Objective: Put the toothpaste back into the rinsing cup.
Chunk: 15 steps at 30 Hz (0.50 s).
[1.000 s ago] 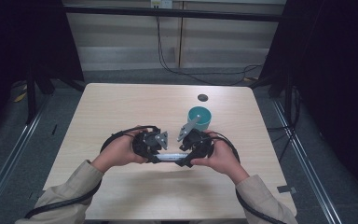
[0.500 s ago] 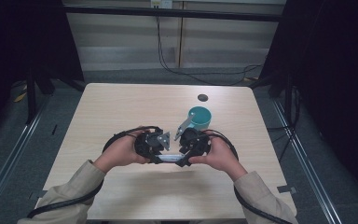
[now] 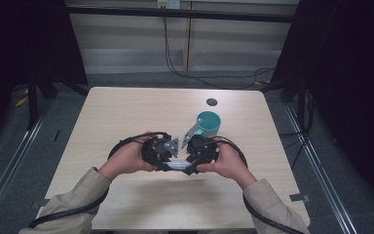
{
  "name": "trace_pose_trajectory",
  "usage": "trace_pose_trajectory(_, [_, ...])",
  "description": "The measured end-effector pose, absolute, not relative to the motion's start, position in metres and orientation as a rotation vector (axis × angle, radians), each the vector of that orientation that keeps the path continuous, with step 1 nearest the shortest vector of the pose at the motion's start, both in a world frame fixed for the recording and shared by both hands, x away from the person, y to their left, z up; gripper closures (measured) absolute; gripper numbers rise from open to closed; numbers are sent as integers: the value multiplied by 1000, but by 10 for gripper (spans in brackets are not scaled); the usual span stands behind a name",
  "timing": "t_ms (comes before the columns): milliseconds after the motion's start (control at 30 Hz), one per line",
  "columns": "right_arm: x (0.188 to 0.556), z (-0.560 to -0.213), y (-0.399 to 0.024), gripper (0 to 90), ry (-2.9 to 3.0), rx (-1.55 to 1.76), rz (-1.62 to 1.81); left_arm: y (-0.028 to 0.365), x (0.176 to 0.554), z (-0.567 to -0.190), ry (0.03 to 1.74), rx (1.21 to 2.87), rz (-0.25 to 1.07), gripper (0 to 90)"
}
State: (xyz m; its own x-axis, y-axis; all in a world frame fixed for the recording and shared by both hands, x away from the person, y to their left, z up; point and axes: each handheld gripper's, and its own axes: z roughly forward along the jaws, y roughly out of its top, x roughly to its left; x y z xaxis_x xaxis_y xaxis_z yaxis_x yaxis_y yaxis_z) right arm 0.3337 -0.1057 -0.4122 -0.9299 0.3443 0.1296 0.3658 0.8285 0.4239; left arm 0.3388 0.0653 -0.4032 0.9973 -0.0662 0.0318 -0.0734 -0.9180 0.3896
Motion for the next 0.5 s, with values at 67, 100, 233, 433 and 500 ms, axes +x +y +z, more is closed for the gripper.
trace_pose_trajectory(67, [333,-412,-106,534,-2961,-562,-717,66,339,-403,-110,2742,30,773])
trace_pose_trajectory(100, [333,-412,-107,539,-2958,-562,-729,66,339,-402,-112,2732,26,773])
trace_pose_trajectory(233, [333,-412,-107,598,-2965,-522,-739,67,340,-401,-100,2710,13,772])
trace_pose_trajectory(433, [330,-410,-106,694,-2961,-444,-733,70,342,-399,-117,2684,-15,755])
trace_pose_trajectory(500, [330,-410,-107,702,-2960,-431,-741,71,343,-398,-125,2671,-21,752])
